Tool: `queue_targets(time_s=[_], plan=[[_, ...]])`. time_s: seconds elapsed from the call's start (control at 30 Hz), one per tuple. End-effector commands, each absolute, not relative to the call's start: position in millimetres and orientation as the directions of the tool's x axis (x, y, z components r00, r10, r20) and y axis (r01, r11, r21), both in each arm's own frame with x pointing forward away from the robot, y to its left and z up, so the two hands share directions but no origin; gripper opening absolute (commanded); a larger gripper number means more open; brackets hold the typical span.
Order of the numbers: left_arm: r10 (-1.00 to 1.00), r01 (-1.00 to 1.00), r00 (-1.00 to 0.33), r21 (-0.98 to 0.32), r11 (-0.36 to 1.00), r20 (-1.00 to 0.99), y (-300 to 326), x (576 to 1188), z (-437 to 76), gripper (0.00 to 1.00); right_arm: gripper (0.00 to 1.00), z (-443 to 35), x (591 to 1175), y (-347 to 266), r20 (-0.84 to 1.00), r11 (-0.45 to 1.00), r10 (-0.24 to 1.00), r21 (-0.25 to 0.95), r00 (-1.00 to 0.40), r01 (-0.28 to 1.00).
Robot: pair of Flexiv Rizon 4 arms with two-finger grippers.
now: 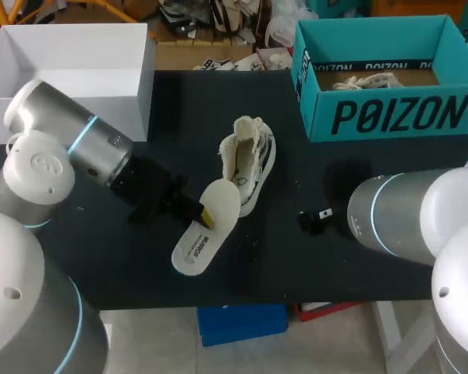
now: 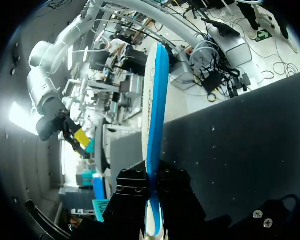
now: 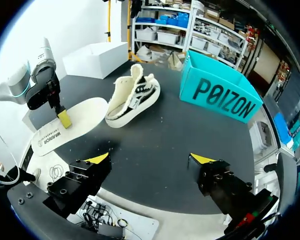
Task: Take the shoe out of the shoebox, open the shoe tongue, remove and reinsert the insole, then place the shoe into the shoebox
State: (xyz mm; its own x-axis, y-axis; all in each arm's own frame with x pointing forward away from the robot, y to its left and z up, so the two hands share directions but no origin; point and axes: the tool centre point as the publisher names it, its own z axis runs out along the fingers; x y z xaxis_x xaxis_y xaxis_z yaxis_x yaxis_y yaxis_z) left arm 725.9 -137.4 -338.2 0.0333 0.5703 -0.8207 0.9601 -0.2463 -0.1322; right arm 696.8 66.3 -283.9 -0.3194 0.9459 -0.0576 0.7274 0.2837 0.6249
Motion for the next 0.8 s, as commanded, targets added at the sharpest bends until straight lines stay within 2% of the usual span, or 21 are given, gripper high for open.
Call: queue_targets(time_s=[0.03,0.5,0.67,0.8], plan=[[0.646,0.955,0.181,-0.023,-0.294,-0.742,-136.6,731.6,-317.9,0.0,1.0,-285.4,695.7,71.0,-0.123,0.282,0.956,0.628,-0.265,0.726],[0.646,0.955,0.181,-0.023,-0.294,-0.742,-136.6,731.6,-317.9,0.0,1.0,-285.4,695.7,71.0,-0.123,0.282,0.956,0.628,-0.265,0.726],[0.606,0.927,0.02,-0.213,-0.31,-0.796,-134.2,739.6,-325.1,0.0,1.0,-285.4,695.7,71.0,-0.123,0.282,0.956,0.628,-0.265,0.726],[0.598,0.905,-0.027,-0.273,-0.326,-0.801,-132.6,747.4,-331.0,0.0,1.0,-285.4,695.7,71.0,-0.123,0.282,0.956,0.628,-0.265,0.726]])
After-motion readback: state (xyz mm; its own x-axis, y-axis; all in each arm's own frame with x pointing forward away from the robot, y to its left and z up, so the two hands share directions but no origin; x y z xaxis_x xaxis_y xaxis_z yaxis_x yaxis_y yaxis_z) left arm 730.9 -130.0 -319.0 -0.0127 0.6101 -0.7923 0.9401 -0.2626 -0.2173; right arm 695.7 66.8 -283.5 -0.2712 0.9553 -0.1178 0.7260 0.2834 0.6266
